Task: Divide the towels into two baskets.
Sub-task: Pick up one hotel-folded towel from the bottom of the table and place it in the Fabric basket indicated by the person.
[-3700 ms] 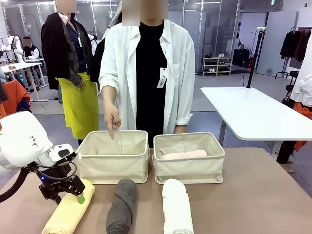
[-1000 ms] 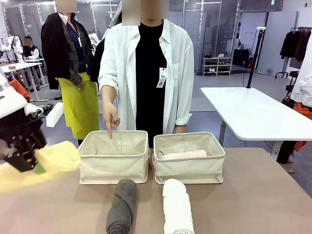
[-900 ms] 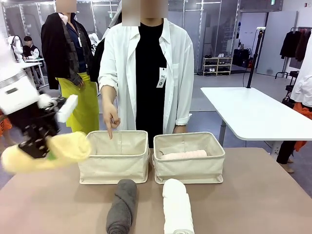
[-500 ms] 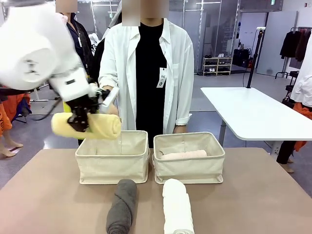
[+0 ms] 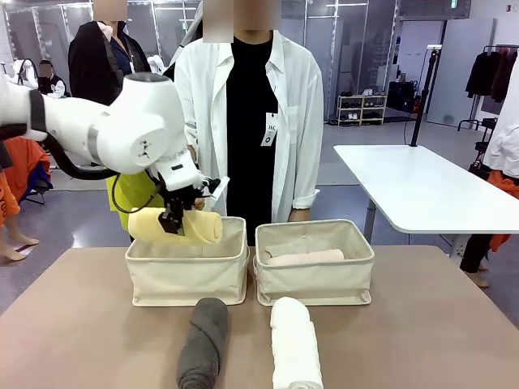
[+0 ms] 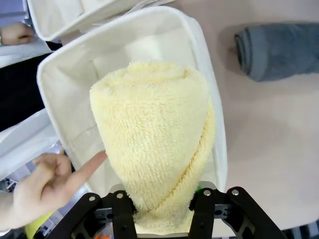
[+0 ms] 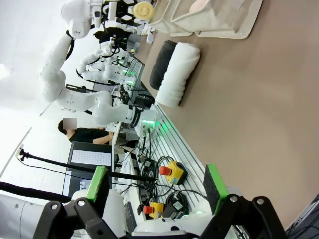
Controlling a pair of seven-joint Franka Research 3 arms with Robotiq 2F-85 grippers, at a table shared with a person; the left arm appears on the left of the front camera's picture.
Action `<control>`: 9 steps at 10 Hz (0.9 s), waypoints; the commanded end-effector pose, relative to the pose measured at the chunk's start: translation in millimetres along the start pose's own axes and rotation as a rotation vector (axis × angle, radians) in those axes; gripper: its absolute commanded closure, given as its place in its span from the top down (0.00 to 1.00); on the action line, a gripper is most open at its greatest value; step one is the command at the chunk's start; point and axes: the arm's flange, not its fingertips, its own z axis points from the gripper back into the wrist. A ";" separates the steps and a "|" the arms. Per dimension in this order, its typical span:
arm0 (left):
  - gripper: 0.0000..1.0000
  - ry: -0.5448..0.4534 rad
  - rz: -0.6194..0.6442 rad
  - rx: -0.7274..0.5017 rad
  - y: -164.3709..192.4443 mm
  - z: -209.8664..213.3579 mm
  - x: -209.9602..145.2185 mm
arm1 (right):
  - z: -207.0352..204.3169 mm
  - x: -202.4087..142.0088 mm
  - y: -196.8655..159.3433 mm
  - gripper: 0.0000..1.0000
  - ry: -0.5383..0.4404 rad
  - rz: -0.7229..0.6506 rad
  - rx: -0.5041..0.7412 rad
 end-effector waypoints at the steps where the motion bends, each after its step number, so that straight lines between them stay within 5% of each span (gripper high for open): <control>1: 0.37 0.004 0.041 0.042 10.5 -13.1 2.7 | -0.2 -3.6 2.4 0.96 0.005 0.015 -0.008; 4: 0.37 0.015 0.070 -0.021 21.8 -47.7 3.8 | -0.2 -3.6 2.4 0.96 0.005 0.015 -0.008; 7: 0.92 0.030 0.062 -0.039 22.7 -57.6 9.4 | -0.2 -3.6 2.4 0.96 0.005 0.015 -0.008; 9: 1.00 0.046 0.089 -0.036 24.4 -53.8 5.5 | -0.2 -3.6 2.4 0.96 0.005 0.015 -0.008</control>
